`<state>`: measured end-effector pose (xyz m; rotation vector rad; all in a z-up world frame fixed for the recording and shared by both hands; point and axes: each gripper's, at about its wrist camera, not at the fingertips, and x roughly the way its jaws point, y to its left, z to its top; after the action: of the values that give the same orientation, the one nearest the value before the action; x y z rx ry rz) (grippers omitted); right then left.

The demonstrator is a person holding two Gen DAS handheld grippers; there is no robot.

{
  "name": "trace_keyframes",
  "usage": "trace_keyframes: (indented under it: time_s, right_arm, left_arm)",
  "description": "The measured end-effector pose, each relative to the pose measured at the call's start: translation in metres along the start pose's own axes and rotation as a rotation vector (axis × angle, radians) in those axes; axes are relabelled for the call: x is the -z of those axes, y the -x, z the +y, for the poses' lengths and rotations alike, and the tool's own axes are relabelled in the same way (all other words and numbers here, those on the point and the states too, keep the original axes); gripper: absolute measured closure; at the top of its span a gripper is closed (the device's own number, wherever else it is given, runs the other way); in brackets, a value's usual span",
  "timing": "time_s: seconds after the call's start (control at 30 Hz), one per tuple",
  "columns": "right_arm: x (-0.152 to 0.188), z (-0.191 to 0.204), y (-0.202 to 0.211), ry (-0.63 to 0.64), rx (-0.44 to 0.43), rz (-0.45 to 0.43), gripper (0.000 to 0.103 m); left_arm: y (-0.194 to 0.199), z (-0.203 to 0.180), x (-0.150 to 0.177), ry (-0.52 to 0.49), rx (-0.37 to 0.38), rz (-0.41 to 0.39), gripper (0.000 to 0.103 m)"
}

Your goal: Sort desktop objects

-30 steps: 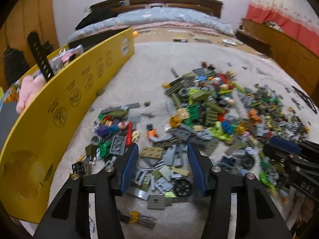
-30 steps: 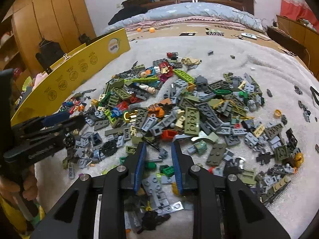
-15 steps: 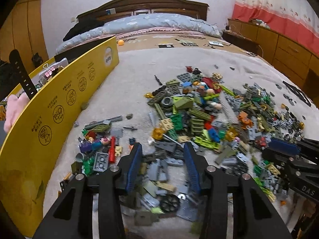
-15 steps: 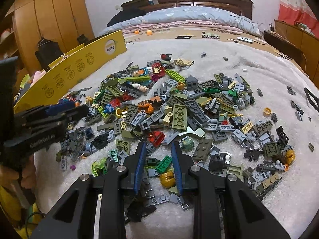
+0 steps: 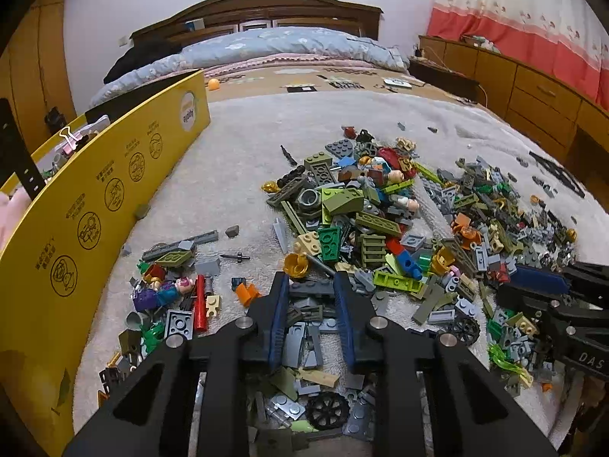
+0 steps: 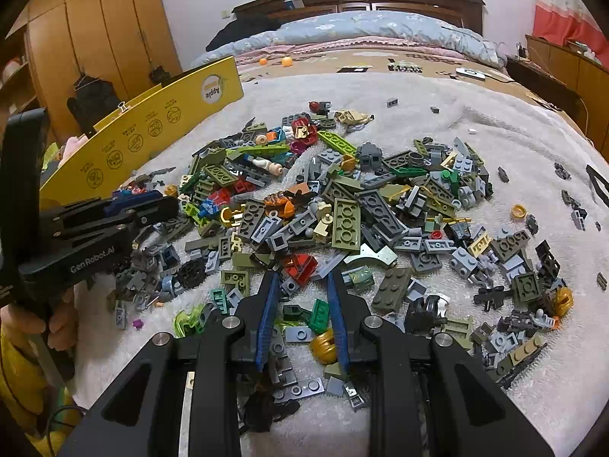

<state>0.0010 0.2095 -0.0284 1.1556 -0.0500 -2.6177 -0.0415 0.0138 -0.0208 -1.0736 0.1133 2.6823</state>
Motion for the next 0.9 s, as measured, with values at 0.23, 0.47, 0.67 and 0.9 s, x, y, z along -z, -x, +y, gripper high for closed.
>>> trace_keyframes:
  time_s: [0.23,0.47,0.67,0.9]
  right_arm:
    - [-0.001,0.000,0.000,0.001,0.003,0.000,0.076]
    - [-0.006,0.011,0.011,0.016,-0.022,-0.030,0.076]
    - [-0.017,0.039,0.007,0.052,-0.091,-0.017,0.077]
    - [-0.026,0.084,-0.017,0.116,-0.202,0.050,0.076]
  left_arm:
    - [0.020,0.007,0.002,0.042,-0.010,-0.032,0.080]
    - [0.045,0.024,0.018,0.084,-0.053,-0.042,0.080]
    - [0.054,0.039,0.038,0.114,-0.100,-0.038,0.080]
    - [0.057,0.051,0.053,0.145,-0.107,-0.045,0.080]
